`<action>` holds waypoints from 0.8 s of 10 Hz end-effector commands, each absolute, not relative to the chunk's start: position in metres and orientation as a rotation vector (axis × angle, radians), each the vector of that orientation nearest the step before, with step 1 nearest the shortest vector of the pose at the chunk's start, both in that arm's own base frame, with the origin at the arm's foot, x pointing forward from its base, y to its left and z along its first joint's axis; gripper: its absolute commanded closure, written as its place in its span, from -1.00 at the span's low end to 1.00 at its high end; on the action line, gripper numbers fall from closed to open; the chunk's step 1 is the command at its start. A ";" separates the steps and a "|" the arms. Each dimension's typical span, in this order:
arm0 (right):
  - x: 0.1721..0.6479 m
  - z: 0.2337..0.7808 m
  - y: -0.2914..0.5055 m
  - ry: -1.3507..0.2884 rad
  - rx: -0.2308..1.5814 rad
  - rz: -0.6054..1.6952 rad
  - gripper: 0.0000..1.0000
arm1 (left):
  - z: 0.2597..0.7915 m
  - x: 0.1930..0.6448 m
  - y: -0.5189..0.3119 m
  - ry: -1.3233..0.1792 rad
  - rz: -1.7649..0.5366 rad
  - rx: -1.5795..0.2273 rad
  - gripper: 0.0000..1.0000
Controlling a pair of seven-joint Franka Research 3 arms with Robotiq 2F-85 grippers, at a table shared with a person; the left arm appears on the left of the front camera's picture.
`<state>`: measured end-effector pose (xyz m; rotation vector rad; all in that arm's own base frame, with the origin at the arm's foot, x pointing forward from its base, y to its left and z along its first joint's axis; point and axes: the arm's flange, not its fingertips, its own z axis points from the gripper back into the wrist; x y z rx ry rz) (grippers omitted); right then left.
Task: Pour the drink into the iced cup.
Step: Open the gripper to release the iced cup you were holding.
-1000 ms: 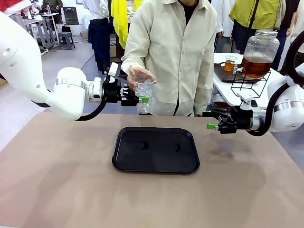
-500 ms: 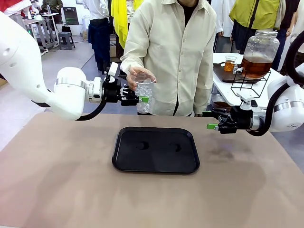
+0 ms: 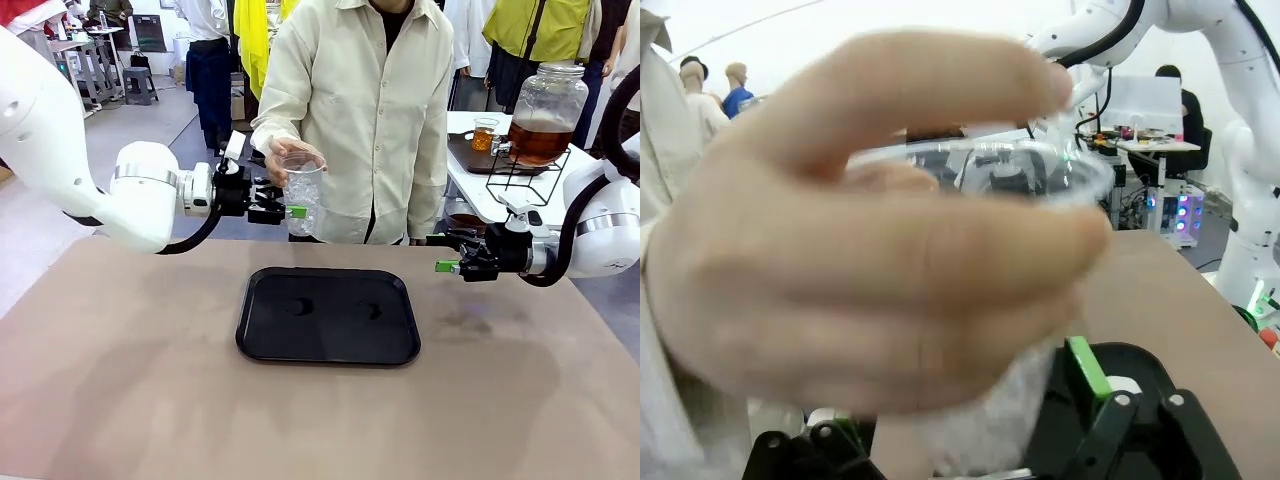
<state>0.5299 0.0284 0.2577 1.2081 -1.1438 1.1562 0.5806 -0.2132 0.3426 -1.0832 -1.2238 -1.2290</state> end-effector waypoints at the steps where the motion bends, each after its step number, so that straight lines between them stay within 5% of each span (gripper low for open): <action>1: 0.531 0.260 0.030 -1.145 1.209 1.161 -1.00 | 0.339 0.572 -0.189 -1.186 -1.209 -1.105 -1.00; 8: 0.531 0.260 0.030 -1.145 1.209 1.161 -1.00 | 0.296 0.532 -0.081 -1.257 -1.257 -1.150 -1.00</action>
